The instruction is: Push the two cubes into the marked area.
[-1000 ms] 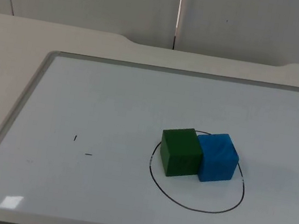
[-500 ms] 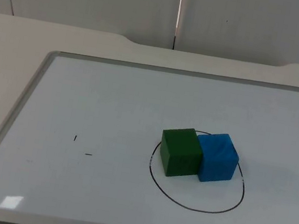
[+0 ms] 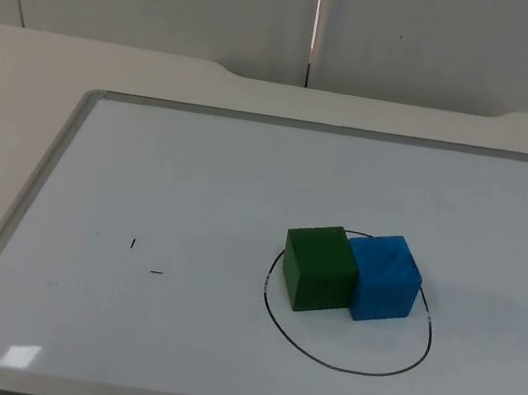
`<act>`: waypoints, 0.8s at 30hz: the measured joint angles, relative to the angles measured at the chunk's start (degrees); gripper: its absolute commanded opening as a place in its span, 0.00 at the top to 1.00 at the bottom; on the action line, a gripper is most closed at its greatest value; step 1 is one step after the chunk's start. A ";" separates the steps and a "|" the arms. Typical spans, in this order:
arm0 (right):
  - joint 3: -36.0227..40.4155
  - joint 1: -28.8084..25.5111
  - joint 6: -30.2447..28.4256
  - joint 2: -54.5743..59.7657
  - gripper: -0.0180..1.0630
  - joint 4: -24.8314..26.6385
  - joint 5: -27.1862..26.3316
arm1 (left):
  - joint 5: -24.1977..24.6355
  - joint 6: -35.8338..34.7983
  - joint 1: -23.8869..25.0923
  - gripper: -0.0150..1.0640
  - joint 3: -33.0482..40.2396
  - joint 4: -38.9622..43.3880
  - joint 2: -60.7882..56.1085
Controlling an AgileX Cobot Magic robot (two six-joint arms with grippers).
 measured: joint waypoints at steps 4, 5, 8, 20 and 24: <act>0.00 0.00 0.00 0.00 0.57 0.00 0.00 | 0.00 -0.13 0.00 0.19 0.00 0.00 0.00; 0.00 0.00 0.00 0.00 0.57 0.00 0.00 | 0.00 -0.13 0.00 0.19 0.00 0.00 0.00; 0.00 0.00 0.00 0.00 0.57 0.00 0.00 | 0.00 -0.13 0.00 0.19 0.00 0.00 0.00; 0.00 0.00 0.09 0.00 0.32 0.00 0.00 | 0.00 -0.13 0.00 0.19 0.00 0.00 0.00; 0.00 0.00 0.09 0.00 0.01 0.00 0.00 | 0.00 -0.13 0.00 0.14 0.00 0.00 0.00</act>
